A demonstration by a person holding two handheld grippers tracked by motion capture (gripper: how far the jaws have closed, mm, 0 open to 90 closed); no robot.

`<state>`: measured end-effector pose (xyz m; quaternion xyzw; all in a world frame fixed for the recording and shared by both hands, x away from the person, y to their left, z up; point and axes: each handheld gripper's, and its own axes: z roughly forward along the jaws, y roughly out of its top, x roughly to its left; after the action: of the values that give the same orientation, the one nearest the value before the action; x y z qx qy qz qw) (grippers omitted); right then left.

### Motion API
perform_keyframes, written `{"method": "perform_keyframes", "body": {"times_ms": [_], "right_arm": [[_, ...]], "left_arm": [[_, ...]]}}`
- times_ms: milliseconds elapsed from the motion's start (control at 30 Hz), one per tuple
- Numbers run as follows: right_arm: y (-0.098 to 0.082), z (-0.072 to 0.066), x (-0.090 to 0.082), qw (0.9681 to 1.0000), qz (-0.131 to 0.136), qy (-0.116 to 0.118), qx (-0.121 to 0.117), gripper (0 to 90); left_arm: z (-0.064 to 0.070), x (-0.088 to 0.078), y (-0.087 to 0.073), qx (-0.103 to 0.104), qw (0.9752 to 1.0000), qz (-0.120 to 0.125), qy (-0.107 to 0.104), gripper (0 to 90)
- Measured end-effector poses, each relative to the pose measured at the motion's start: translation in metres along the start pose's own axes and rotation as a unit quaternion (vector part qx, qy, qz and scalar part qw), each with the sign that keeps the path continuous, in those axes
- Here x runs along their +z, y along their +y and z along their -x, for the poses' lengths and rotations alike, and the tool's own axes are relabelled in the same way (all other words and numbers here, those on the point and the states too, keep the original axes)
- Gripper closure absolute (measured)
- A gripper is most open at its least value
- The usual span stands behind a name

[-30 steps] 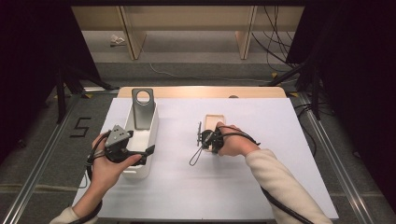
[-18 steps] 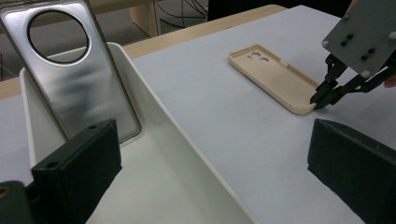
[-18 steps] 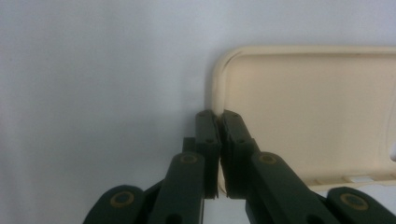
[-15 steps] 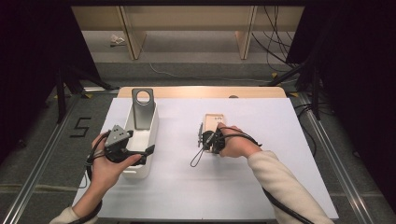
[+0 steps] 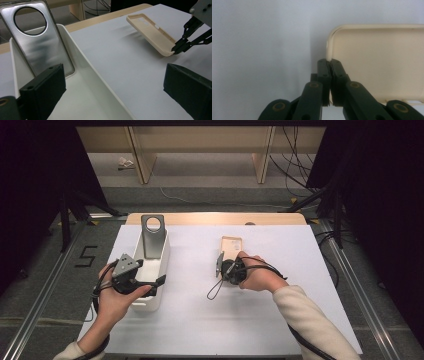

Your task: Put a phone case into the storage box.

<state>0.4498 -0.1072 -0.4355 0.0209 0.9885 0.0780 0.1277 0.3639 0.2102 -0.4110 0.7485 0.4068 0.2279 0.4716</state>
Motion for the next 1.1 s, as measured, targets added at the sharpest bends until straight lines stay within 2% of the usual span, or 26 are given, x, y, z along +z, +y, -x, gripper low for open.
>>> {"method": "perform_keyframes", "body": {"times_ms": [300,500,533,700,900,1033,1100], "right_arm": [[-0.006,-0.010,-0.007,0.9998,0.019,-0.007,0.002,88.0],[-0.013,-0.016,-0.013,0.9985,0.053,-0.009,0.001,88.0],[-0.015,-0.018,-0.014,0.9983,0.057,-0.008,0.008,88.0],[-0.023,-0.024,-0.020,0.9956,0.092,-0.008,0.017,88.0],[-0.030,-0.034,-0.025,0.9926,0.118,-0.009,0.028,88.0],[-0.034,-0.038,-0.028,0.9891,0.144,-0.004,0.031,88.0],[-0.037,-0.039,-0.029,0.9862,0.161,0.001,0.036,88.0]], "left_arm": [[0.000,0.000,0.001,0.000,1.0000,0.002,0.000,4.5],[0.001,0.000,0.001,0.000,1.0000,0.002,-0.001,4.9],[0.001,0.000,0.001,0.000,1.0000,0.002,-0.001,5.0],[0.001,0.000,0.001,-0.001,1.0000,0.001,-0.001,5.3],[0.002,0.001,0.001,0.001,1.0000,0.000,-0.003,5.6],[0.002,0.001,0.001,0.000,1.0000,0.001,-0.002,5.6],[0.002,0.001,0.001,0.000,1.0000,0.001,-0.003,5.7]]}}
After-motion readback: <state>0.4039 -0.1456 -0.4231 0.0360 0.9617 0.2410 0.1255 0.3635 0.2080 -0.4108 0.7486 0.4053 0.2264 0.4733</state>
